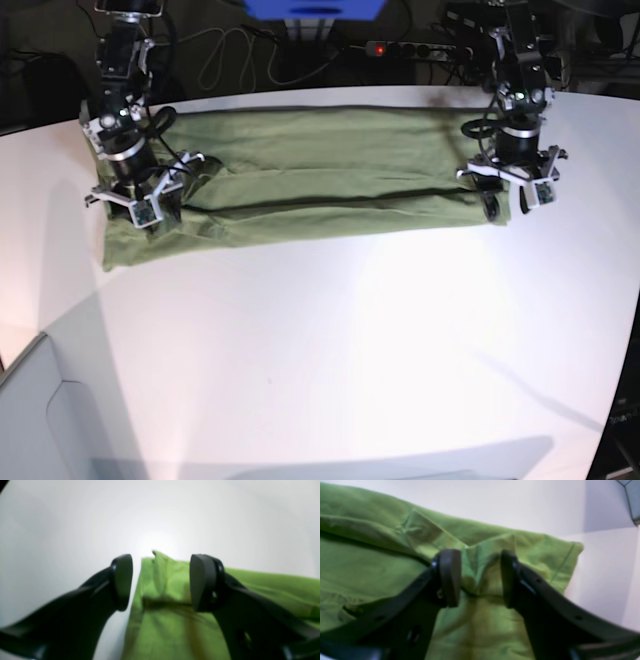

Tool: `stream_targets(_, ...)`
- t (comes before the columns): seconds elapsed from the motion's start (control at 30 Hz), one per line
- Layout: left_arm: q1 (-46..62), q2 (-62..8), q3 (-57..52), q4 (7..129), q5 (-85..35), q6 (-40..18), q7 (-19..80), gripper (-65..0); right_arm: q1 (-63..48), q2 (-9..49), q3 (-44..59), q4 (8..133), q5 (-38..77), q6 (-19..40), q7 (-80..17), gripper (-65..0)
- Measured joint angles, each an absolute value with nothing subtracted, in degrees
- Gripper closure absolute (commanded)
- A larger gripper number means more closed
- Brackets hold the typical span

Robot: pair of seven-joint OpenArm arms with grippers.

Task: Fold the T-shirt properly
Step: 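Open the left gripper and release the hem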

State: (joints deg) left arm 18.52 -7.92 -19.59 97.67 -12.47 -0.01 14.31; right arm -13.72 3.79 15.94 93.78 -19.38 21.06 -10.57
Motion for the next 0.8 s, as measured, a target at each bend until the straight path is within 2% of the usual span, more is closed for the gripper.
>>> stream_targets(0.17,14.98,-7.99,-23.31,96.86,-12.49,0.43,14.41,-32.9,-13.63,3.79,15.97,94.59,-19.35,21.08,-10.55,-26.9)
stream_targets(0.47,10.37,-8.38,-17.98,89.21,-12.05,-0.21,14.81,-32.8,-13.58,3.77,15.75,94.24,-19.33,21.06,-10.57,-26.9)
stream_targets(0.7,9.85,-8.23,-18.15,87.72,-11.81,-0.01,14.76,-32.4,-13.61,3.79,15.86,94.24,-19.33,21.06,-10.55,-26.9)
stream_targets(0.8,9.85,-8.05,-18.15,87.72,-11.79,-0.03,14.76,-25.1,-13.58,3.79,15.86,94.24,-19.33,21.06,-10.57,-26.9)
